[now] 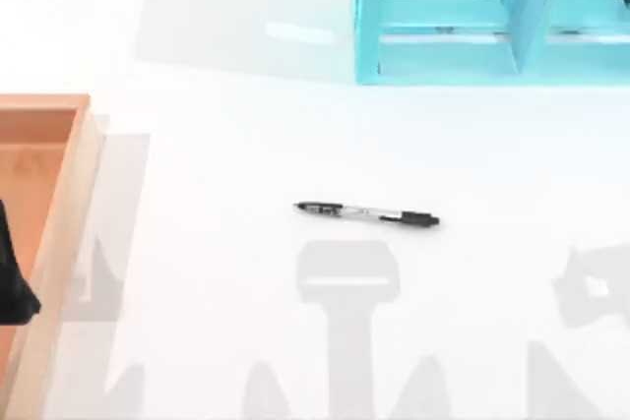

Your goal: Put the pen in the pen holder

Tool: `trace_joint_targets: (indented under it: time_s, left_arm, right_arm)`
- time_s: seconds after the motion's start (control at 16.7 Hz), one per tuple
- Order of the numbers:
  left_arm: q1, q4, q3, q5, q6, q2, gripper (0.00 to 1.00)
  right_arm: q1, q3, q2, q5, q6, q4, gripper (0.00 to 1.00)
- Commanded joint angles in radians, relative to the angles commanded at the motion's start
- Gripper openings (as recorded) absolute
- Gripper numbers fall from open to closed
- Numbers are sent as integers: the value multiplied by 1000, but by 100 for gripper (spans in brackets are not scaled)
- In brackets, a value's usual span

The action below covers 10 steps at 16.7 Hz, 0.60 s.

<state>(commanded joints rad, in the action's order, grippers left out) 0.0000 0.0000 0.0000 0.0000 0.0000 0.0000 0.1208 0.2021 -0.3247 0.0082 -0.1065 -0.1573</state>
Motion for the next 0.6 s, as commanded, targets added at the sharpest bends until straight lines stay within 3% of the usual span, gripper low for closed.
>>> trace_joint_targets:
  time_s: [0.6]
  left_arm:
    - [0,0,0,0,0,0,100]
  right_arm:
    - [284,619,-869,90,-287,-406,100]
